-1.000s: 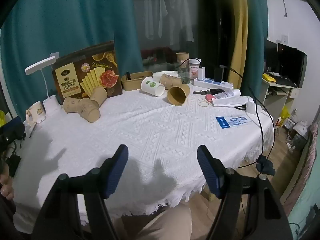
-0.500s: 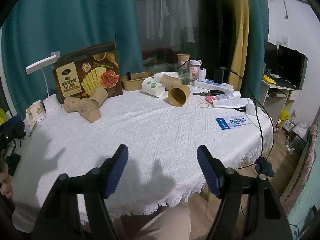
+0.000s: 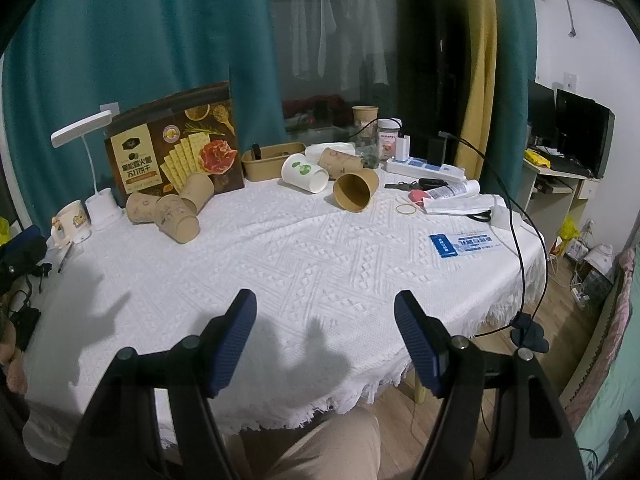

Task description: Flip cup upright

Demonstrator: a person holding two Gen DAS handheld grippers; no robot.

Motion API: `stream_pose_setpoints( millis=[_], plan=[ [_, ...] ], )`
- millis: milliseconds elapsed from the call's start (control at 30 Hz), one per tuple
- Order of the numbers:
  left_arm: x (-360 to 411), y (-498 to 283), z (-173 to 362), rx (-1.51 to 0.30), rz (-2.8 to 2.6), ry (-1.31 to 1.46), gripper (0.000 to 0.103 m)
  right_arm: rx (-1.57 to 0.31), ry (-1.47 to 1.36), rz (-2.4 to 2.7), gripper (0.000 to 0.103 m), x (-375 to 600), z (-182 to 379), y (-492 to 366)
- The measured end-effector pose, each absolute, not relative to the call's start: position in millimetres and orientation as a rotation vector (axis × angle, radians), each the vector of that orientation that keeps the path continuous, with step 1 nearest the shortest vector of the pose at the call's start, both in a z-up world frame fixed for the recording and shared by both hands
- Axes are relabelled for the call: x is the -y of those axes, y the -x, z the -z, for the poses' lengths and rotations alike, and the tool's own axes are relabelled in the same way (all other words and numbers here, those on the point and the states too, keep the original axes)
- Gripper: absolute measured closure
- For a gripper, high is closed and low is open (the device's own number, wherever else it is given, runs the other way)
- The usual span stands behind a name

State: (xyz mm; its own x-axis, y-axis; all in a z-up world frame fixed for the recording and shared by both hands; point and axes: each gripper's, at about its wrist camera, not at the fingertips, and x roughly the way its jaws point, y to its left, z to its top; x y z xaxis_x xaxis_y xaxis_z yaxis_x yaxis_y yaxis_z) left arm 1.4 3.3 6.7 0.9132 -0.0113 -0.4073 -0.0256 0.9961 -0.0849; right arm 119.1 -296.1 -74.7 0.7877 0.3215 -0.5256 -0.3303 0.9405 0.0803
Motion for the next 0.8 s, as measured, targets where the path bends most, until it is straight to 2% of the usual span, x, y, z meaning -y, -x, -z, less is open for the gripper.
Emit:
stream_pose_setpoints(
  millis=[800],
  plan=[
    [3.3,-1.4,-6.3,-0.417,-0.012,0.071,0.003,-0.560,0.013,-0.351,0.034,297.1,74.8,-121.3]
  ],
)
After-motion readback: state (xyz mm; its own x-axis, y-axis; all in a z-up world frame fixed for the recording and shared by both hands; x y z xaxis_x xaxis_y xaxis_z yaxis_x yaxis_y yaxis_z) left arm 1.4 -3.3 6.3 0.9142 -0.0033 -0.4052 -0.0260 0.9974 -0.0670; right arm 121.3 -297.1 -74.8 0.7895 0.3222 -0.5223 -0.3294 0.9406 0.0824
